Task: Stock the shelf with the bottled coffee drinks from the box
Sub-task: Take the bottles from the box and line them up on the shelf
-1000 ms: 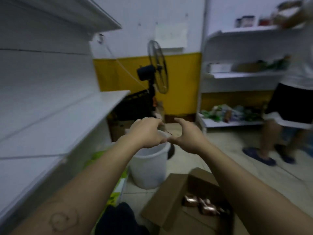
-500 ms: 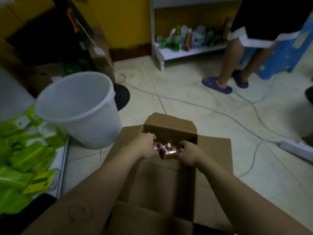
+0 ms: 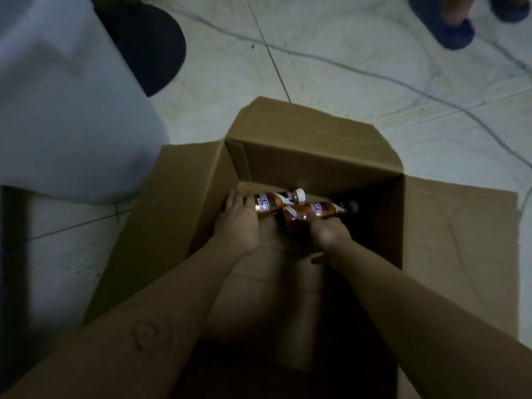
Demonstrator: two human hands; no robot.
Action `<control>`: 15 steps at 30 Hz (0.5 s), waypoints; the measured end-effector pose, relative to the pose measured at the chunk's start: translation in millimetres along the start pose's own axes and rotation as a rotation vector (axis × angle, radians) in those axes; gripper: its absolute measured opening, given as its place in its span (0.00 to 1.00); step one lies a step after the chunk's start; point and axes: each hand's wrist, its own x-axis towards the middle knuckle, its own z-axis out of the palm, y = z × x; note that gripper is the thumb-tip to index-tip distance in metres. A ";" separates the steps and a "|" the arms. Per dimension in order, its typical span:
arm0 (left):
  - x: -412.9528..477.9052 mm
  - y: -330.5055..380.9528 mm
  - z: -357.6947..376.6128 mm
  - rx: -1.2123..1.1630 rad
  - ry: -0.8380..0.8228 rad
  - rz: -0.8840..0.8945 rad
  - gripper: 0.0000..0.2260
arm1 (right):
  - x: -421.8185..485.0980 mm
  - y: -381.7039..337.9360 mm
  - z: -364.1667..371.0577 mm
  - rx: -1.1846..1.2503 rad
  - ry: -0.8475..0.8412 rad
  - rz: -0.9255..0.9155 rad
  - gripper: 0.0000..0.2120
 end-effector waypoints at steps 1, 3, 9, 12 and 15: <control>9.7 0.4 8.3 0.042 0.022 -0.009 0.38 | 13.5 0.0 4.5 0.086 0.028 0.041 0.37; 20.5 5.6 18.5 0.111 0.091 -0.030 0.35 | 36.5 0.9 11.7 0.228 0.085 0.083 0.43; 18.6 12.1 37.0 -0.015 -0.091 -0.125 0.32 | 45.5 10.7 15.2 0.151 0.217 -0.002 0.41; -2.6 7.7 43.9 -0.388 -0.189 -0.253 0.27 | 15.3 48.3 22.2 -0.136 0.144 -0.042 0.38; -29.0 1.0 45.1 -0.655 -0.316 -0.349 0.25 | -5.4 68.5 19.2 -0.115 0.061 -0.041 0.30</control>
